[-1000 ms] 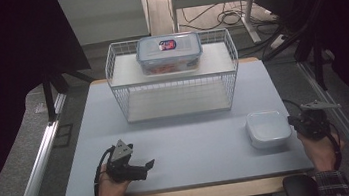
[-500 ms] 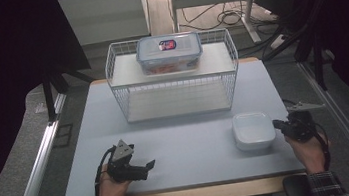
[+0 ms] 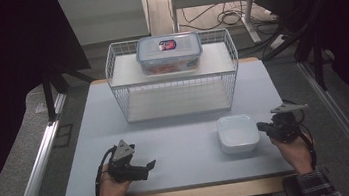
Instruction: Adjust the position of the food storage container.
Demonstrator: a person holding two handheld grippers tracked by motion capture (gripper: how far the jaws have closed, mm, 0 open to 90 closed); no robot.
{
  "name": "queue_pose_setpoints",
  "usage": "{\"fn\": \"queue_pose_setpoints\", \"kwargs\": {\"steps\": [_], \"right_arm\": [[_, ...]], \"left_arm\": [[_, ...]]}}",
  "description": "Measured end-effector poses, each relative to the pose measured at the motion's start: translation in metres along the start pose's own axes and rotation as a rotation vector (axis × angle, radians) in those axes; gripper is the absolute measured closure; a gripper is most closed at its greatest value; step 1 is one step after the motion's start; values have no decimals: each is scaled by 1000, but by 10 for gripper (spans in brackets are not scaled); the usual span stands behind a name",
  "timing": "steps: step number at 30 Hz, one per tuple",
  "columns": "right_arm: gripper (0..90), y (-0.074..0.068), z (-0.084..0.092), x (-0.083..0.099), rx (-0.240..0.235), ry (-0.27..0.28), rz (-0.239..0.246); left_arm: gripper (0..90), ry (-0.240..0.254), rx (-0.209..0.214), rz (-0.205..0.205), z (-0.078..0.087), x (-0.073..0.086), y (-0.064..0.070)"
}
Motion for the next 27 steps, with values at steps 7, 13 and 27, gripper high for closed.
{"fn": "queue_pose_setpoints", "kwargs": {"steps": [7,13,27], "right_arm": [[893,-13,-8,-6,-36,-2,21],[893,-34,-16,-11,-94,-9,50],[891,-72,-27,-17,-200,-21,107]], "left_arm": [[42,-1,-1,-1,0,0,0],[42,-3,0,-1,0,0,0],[42,-6,-2,-2,-1,0,-1]]}}
Point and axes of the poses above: each handheld gripper's, and its own axes: z roughly backward along the jaws, x roughly out of its underside, y roughly to its right, the point moved 3 cm from there along -z, roughly forward along the jaws, and after that the axes turned 4 degrees about x, right-handed, at the moved point
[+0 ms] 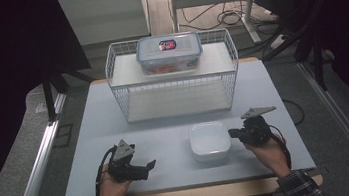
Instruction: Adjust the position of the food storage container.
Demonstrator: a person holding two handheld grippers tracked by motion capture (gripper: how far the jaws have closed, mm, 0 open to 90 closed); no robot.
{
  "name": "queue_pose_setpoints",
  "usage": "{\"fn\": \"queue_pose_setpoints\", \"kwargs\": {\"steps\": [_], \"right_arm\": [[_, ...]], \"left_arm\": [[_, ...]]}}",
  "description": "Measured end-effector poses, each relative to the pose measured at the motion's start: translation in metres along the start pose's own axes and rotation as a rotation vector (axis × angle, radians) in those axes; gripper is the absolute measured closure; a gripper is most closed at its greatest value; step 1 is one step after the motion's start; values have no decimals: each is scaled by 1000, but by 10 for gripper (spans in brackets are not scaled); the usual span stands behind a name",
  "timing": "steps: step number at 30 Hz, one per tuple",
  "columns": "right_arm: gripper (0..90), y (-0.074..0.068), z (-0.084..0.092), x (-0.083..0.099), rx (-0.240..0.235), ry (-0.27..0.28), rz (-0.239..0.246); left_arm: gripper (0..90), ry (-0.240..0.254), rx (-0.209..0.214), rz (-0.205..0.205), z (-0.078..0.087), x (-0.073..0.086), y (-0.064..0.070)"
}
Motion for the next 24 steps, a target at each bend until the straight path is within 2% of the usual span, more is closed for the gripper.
{"fn": "queue_pose_setpoints", "kwargs": {"steps": [2,15,24], "right_arm": [[889,-8,-4,-1,-31,-5,14],[881,-37,-22,-11,-103,-7,49],[866,-49,-33,-15,-120,-9,86]], "left_arm": [[42,-5,-1,4,0,0,0],[42,-9,-1,4,-1,1,0],[41,-8,1,4,-1,1,0]]}}
Point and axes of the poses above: each handheld gripper's, and its own axes: z roughly backward along the jaws, x roughly out of its underside, y roughly to its right, the point moved 3 cm from there along -z, roughly forward along the jaws, and after that the axes turned 4 degrees about x, right-handed, at the moved point
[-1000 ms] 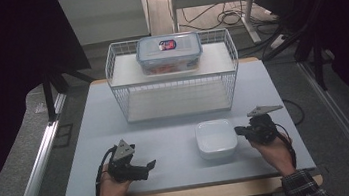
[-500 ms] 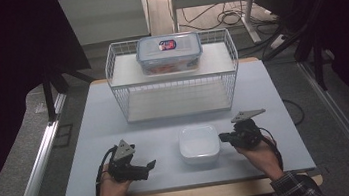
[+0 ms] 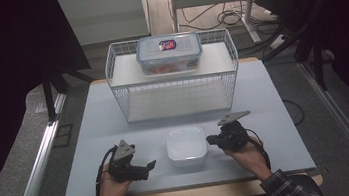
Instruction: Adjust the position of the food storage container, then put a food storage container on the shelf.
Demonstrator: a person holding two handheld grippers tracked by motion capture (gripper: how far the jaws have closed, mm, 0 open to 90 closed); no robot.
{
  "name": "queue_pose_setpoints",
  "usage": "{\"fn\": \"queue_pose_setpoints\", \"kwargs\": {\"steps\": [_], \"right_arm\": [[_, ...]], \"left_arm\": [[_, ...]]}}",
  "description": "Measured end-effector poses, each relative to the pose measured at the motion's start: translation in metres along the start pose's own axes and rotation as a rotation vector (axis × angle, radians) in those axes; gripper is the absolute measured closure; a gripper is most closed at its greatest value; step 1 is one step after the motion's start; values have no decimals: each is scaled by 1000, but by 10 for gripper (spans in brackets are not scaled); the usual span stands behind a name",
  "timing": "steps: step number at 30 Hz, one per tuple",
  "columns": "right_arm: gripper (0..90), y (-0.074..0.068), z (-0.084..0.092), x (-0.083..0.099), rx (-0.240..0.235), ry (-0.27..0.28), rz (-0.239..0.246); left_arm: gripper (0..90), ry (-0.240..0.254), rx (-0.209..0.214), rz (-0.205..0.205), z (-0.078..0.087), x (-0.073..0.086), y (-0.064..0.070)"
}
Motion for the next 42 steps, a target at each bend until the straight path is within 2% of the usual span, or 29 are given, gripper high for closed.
{"fn": "queue_pose_setpoints", "kwargs": {"steps": [8,13,14,15,18,20,21,22,27,34,40,42], "right_arm": [[801,4,10,0,34,39,11],[689,5,19,2,71,66,40],[630,5,23,3,73,76,48],[630,5,23,3,73,76,48],[494,6,27,7,76,73,47],[368,8,27,10,75,70,42],[256,11,25,16,66,58,40],[256,11,25,16,66,58,40],[126,18,18,23,73,34,50],[84,17,19,20,71,57,54],[48,17,23,16,71,68,38],[20,14,25,13,86,59,60]], "left_arm": [[43,7,4,7,1,0,0],[44,8,9,13,2,0,-1],[45,9,10,14,2,0,-1],[45,10,10,15,2,0,-1],[45,11,12,19,3,0,-2],[45,12,12,20,3,-1,-2],[45,13,12,20,3,0,-2],[45,11,12,20,3,0,-2],[47,5,13,27,3,0,-3],[50,5,24,39,4,0,-2],[51,0,33,57,4,-2,-2],[49,0,38,59,4,-4,-1]]}}
Point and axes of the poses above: each handheld gripper's, and its own axes: z roughly backward along the jaws, x roughly out of its underside, y roughly to its right, the point moved 3 cm from there along -z, roughly forward along the jaws, and after that the axes turned 4 degrees about x, right-handed, at the moved point
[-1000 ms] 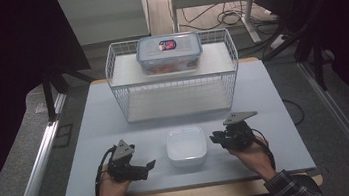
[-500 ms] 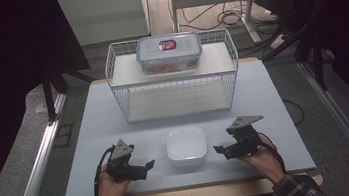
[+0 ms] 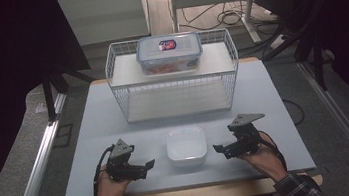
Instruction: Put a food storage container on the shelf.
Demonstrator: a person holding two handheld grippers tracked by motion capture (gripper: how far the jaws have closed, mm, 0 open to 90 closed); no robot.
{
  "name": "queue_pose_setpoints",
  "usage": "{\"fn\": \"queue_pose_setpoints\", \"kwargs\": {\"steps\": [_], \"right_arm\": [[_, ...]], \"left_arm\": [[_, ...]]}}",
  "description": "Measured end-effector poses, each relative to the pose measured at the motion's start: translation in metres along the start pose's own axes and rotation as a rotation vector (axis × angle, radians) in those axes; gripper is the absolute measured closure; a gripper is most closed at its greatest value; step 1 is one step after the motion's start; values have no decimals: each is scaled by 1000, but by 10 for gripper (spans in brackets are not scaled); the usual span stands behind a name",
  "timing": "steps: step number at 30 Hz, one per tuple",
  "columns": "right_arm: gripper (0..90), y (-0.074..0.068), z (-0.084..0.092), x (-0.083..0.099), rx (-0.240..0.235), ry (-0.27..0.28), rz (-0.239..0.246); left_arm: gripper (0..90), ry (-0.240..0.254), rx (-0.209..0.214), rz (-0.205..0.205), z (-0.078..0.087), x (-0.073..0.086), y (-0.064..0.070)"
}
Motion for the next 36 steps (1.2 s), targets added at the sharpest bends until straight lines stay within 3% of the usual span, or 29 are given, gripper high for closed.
{"fn": "queue_pose_setpoints", "kwargs": {"steps": [2,5,11,12,17,22,29,32,34,36], "right_arm": [[21,-3,2,-3,29,0,26],[28,-5,3,-5,31,-5,21],[123,-7,4,-10,-17,-2,-23],[172,-9,5,-13,-24,4,-21],[236,-13,5,-18,-56,10,-18],[260,-18,-2,-23,-86,2,-11],[242,-20,-21,-32,-140,-26,-39],[230,-23,-31,-33,-160,-69,-53],[224,-24,-36,-31,-167,-90,-56],[245,-24,-38,-29,-196,-102,-92]], "left_arm": [[50,6,15,2,1,-3,2],[78,6,19,0,2,-7,5],[160,16,55,-1,1,-18,9],[187,20,61,-1,1,-20,9],[229,24,96,-13,-8,-34,12],[227,7,127,-11,-21,-45,12],[178,-49,180,21,-50,-58,9],[163,-81,207,44,-61,-57,7],[158,-83,252,67,-65,-55,7],[173,-87,292,86,-65,-54,7]]}}
Point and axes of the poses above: each handheld gripper's, and its own axes: z roughly backward along the jaws, x roughly out of its underside, y roughly to its right, the point moved 3 cm from there along -z, roughly forward along the jaws, and after that the axes turned 4 degrees about x, right-handed, at the moved point
